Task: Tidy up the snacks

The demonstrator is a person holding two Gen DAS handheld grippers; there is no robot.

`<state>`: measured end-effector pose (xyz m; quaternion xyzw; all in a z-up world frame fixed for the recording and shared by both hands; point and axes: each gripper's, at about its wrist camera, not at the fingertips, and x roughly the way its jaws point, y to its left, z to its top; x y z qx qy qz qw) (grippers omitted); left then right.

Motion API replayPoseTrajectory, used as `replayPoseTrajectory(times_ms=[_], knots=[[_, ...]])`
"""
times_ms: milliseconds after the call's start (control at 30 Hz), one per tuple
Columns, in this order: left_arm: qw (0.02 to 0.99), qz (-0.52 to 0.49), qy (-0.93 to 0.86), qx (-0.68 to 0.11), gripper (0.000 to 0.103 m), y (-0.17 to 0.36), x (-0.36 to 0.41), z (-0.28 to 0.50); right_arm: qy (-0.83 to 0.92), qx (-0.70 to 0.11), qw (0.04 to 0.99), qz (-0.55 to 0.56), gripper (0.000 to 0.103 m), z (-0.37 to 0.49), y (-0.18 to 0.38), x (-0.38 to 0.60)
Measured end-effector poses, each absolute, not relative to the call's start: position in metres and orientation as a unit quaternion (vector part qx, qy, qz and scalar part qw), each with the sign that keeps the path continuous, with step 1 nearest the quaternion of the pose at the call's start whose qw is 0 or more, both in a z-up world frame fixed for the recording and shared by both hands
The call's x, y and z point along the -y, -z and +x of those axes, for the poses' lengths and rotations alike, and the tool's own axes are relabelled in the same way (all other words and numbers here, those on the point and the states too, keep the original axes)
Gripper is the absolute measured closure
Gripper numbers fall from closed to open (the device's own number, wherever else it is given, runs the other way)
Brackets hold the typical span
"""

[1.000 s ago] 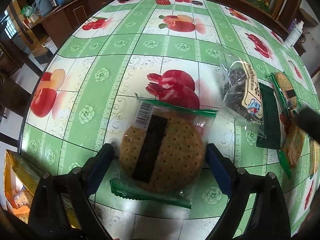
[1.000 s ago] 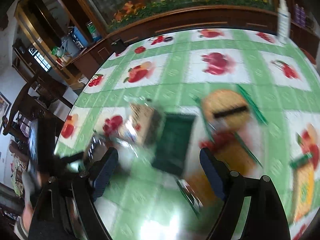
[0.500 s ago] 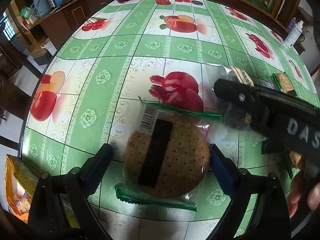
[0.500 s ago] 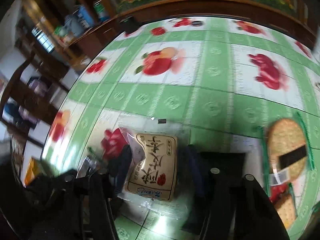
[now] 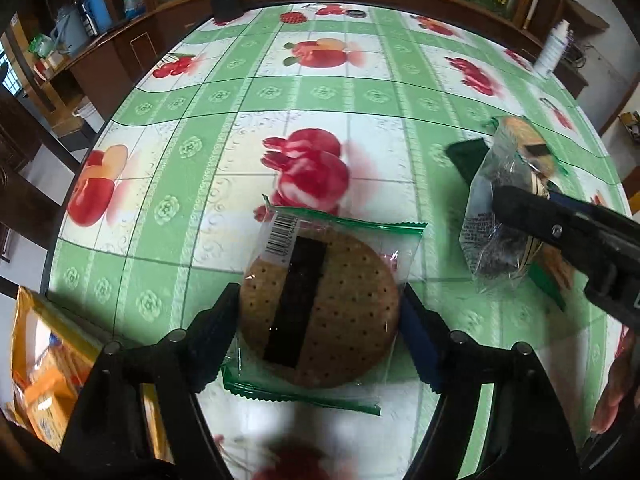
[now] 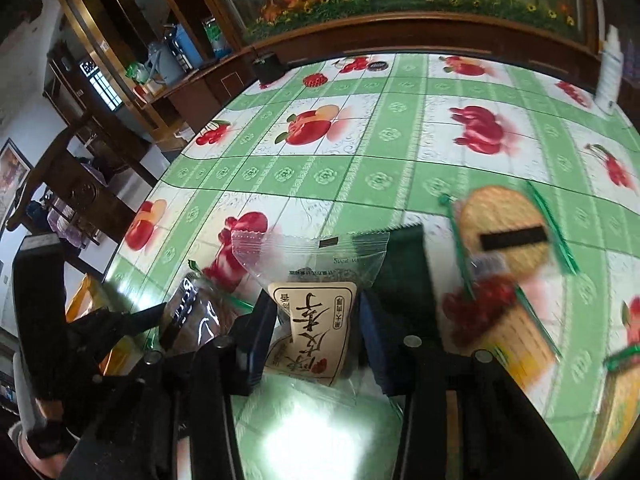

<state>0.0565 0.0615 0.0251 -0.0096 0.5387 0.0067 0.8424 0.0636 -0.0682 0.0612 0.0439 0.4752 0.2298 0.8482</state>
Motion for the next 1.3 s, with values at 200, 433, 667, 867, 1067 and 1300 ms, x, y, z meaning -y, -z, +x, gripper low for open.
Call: replayPoseTrajectory(times_ms=[200,433,667,867,1067,1300], knots=[[0.837,-0.013,-0.004,-0.547,0.026,-0.021,-0.055,0.044,-0.228,-0.484,0.842,0.062,0.064,0.054,-0.053,0.075],[0.833,-0.013,-0.009,-0.554,0.026,-0.014,-0.057,0.035,-0.219,-0.512,0.828,0.061,0.032,0.049,-0.042,0.062],[0.833,-0.009,-0.006,-0.553,0.026,-0.013,-0.055,0.032,-0.244,-0.504,0.827,0.046,0.048,0.036,-0.032,0.047],[0.846,-0.01,0.004,-0.533,0.026,-0.029,-0.053,0.014,-0.245,-0.489,0.836,0.052,0.057,0.021,-0.045,0.062],[0.861,-0.02,0.028,-0.508,0.026,-0.054,-0.049,-0.013,-0.245,-0.468,0.846,0.07,0.058,-0.008,-0.063,0.081],[0.875,-0.026,0.032,-0.483,0.026,-0.074,-0.057,-0.053,-0.267,-0.446,0.851,0.075,0.058,-0.036,-0.079,0.081]])
